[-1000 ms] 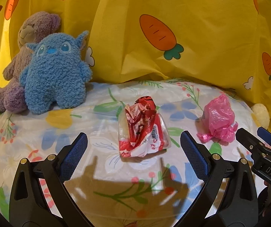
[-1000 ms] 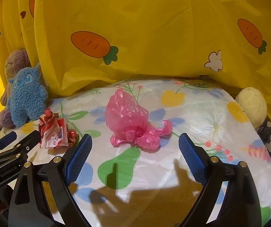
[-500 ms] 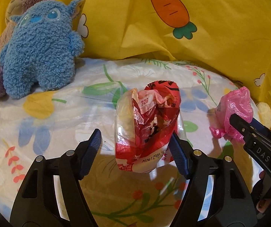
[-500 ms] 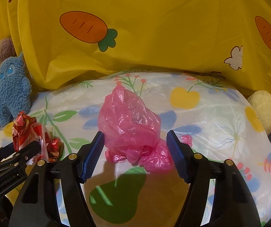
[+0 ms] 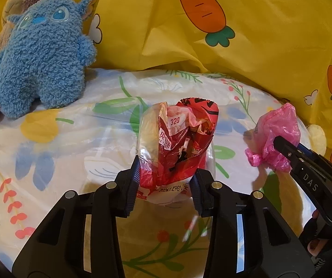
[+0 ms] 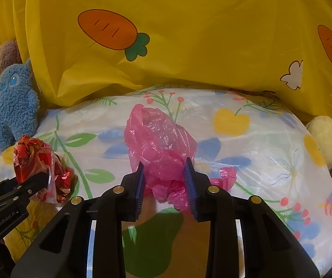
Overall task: Collect trash
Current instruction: 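Grasp the red-white snack wrapper with the left tool while the right tool grasps the pink bag, then lift and carry the snack wrapper and pink bag over the pink bucket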
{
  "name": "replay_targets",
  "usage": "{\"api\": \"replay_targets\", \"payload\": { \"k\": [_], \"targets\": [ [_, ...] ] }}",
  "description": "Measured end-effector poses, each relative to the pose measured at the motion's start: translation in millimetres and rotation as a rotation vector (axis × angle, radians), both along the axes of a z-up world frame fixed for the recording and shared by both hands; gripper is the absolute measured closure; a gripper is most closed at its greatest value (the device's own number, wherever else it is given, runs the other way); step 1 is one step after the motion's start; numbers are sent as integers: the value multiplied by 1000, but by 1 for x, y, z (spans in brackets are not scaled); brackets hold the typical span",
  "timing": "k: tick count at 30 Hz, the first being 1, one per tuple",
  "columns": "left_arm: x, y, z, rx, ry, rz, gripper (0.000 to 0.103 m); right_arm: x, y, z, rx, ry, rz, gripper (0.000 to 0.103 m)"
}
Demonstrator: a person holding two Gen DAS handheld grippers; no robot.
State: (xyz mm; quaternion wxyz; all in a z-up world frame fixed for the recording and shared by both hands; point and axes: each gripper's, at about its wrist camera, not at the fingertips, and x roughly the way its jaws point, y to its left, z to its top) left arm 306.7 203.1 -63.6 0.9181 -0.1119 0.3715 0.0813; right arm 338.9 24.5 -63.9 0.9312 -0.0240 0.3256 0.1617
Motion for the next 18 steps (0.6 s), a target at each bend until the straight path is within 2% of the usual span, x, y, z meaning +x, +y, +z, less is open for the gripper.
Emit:
{"api": "replay_targets", "payload": {
  "k": [9, 18],
  "targets": [
    [-12, 0, 5, -5, -32, 10, 71, -2, 0, 1, 4, -5, -1, 79],
    [-16, -5, 8, 13, -49, 0, 73, -26, -15, 13, 22, -33, 20, 79]
  ]
}}
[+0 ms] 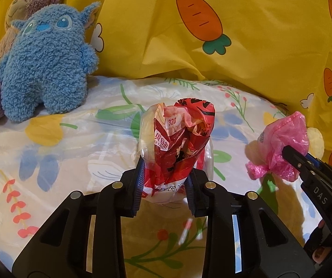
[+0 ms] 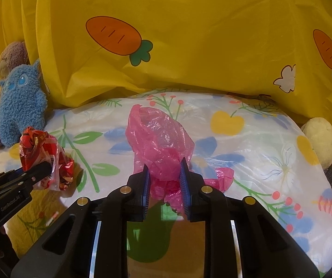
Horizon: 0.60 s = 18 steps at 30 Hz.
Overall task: Collect trash
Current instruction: 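Lift and carry the snack wrapper and pink bag over the pink bucket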
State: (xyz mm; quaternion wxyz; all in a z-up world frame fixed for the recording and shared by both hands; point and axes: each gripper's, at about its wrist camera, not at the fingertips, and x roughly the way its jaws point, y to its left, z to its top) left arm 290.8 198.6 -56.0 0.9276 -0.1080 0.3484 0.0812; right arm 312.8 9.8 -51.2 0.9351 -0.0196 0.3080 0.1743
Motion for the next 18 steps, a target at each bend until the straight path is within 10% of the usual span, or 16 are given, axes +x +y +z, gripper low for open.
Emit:
{"api": "replay_targets", "payload": {
  "k": [18],
  "targets": [
    [-14, -28, 2, 82, -1, -34, 73, -95, -78, 24, 38, -69, -41, 79]
  ]
}}
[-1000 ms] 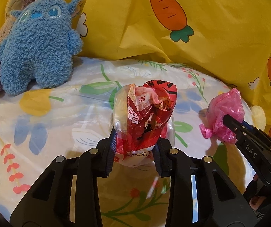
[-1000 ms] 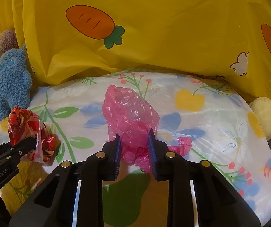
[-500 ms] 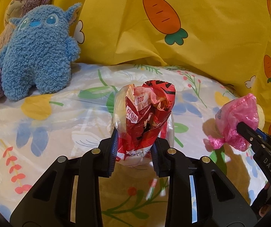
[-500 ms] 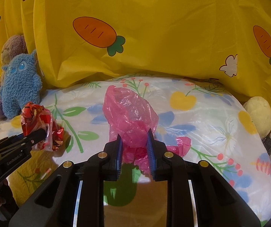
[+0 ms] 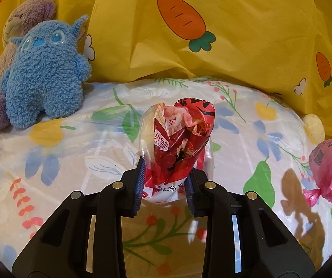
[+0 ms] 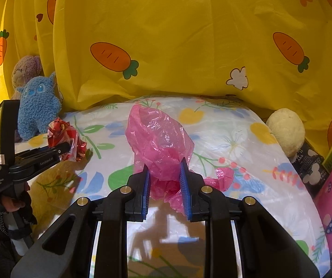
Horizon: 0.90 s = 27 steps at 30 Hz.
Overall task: Collect trash
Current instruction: 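Lift and carry the snack wrapper and pink bag over the pink bucket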
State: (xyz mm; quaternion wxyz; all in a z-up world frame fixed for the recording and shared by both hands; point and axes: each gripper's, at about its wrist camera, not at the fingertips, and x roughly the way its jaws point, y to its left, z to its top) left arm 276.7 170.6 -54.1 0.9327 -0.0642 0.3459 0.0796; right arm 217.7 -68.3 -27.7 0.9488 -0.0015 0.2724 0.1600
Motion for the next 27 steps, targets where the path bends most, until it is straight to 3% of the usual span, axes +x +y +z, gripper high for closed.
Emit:
{"api": "replay_targets", "payload": {
  "k": [12, 27],
  "targets": [
    [-52, -53, 15, 10, -14, -85, 73, -51, -34, 6, 21, -46, -13, 79],
    [-94, -153, 33, 35, -76, -264, 73, -87, -94, 8, 40, -74, -101, 79]
  ]
}}
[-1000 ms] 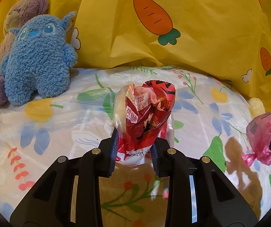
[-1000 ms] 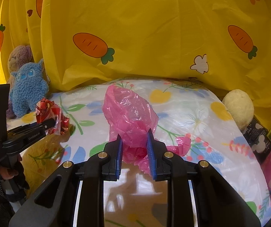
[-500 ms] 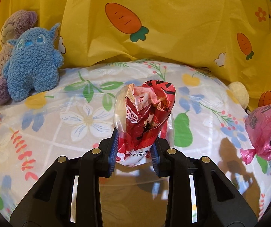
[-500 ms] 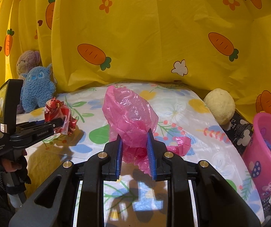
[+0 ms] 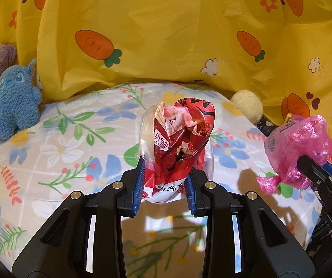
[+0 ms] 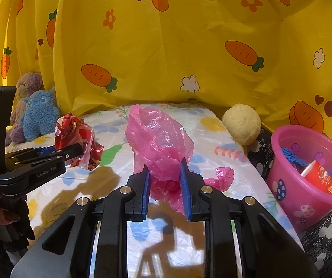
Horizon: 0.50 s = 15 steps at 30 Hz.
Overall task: Collect trash
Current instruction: 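Lift and carry the snack wrapper and pink bag over the pink bucket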
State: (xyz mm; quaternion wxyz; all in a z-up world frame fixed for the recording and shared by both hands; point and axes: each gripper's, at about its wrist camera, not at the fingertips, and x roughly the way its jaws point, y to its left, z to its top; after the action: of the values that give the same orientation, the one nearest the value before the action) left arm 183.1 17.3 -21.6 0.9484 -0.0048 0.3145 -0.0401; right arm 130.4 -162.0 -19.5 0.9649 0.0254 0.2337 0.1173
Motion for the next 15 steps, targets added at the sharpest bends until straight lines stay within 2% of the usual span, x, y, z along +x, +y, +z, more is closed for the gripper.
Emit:
{"api": "replay_targets", "payload": {
  "k": [15],
  "targets": [
    [-4, -87, 3, 10, -11, -156, 73, -7, -61, -3, 21, -10, -107, 79]
  ]
}}
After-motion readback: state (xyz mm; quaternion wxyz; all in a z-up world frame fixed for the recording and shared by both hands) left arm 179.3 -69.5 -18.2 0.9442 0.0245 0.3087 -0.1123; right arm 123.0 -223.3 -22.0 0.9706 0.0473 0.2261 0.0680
